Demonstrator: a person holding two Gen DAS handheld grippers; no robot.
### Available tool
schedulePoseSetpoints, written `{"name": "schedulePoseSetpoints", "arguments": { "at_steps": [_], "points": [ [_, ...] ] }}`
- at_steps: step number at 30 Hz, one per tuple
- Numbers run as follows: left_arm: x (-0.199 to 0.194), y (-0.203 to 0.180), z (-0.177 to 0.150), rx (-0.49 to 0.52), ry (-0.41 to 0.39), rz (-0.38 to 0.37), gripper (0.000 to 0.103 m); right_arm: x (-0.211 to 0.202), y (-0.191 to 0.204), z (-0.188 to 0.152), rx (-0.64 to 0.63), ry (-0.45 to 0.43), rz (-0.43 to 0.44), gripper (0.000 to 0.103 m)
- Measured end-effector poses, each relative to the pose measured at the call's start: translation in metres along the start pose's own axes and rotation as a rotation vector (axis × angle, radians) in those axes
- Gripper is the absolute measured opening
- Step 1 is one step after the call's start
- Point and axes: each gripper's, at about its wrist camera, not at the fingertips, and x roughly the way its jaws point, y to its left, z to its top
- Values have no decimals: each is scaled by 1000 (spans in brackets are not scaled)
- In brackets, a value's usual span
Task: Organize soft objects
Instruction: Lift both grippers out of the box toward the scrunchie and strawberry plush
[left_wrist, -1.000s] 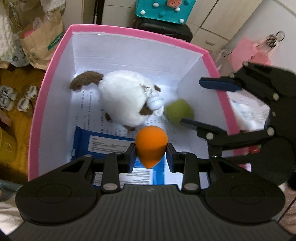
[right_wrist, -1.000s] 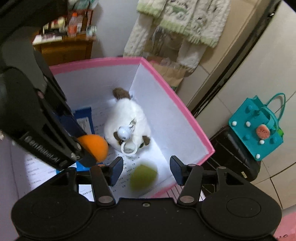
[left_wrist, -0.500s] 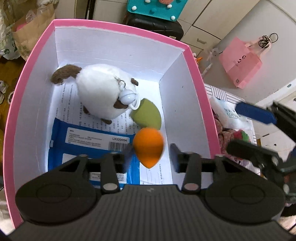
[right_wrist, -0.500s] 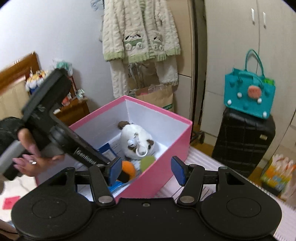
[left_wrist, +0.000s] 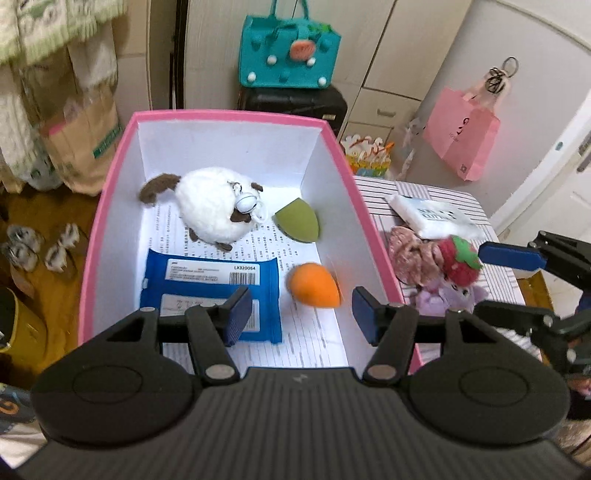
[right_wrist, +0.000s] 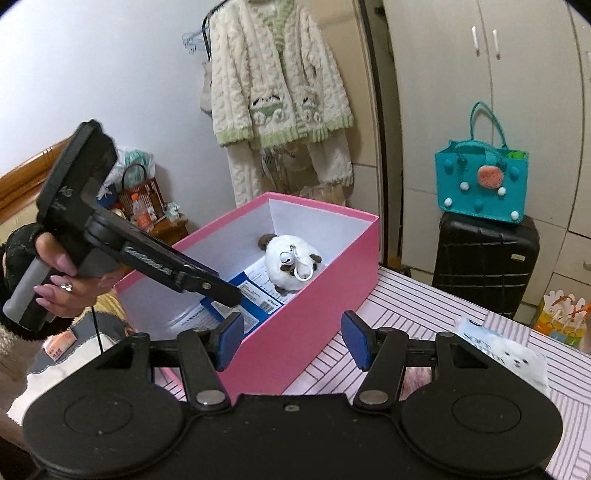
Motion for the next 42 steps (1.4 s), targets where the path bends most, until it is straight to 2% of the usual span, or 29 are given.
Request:
{"name": "schedulePoseSetpoints", "arguments": {
  "at_steps": [8,11,13,16,20,22,24,27,30,35,42],
  "points": [
    [-62,-35,-25,86,-29,24,60,-45,3,-27,1,41,-65,64],
    [-79,-51,-33,113,-52,37,65,-63,5,-38,-8,47,-87,65],
    [-87,-63,-39,124,-67,48,73,-73,6,-43,-15,46,-102,66],
    [-90,-82,-46,168,-71,33,76,-87,6,-53,-20,44,-121,66],
    [-86,-109,-51,217,-58,-19,79,-104,6,-64,-25,33,-139,67],
    [-84,-123,-54,233,-61,-31,90,-111,4,-69,-26,27,-149,67],
    [-80,-137,-56,240,-84,-21,96,-117,1,-73,-25,20,-161,68],
    [-75,-155,-58,260,-125,-22,96,-122,-5,-79,-22,14,-179,69],
    [-66,-168,-59,259,-154,-66,96,-123,-14,-86,-21,12,-188,69],
    [-43,-179,-53,212,-158,-159,95,-117,-34,-95,-6,-6,-164,69],
    [1,-186,-45,183,-221,-88,95,-92,-62,-100,5,-32,-144,69]
  ]
}}
